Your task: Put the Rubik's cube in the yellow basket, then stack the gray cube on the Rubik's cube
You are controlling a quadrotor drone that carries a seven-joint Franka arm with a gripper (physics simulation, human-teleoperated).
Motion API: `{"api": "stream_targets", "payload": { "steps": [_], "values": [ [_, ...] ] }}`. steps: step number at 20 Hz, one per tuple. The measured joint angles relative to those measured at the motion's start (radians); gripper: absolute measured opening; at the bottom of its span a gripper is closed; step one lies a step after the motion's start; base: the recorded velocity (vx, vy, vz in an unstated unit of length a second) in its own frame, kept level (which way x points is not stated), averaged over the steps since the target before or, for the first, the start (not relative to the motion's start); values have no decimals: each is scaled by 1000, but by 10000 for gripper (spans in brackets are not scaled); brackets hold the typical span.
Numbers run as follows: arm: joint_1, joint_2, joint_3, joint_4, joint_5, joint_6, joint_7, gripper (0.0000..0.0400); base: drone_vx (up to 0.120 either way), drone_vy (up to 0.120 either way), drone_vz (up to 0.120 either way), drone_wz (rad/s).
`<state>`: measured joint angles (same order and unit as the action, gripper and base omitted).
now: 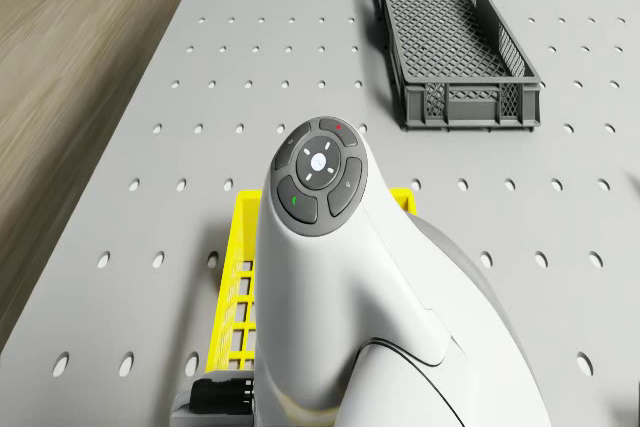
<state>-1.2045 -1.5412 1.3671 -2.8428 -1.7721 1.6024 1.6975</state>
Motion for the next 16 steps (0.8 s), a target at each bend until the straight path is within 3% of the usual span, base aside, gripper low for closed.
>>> {"api": "stream_targets", "payload": {
  "steps": [16],
  "values": [
    [-32,-4,-183,49,-170,73,1,325,0,0,0,0]
  ]
}}
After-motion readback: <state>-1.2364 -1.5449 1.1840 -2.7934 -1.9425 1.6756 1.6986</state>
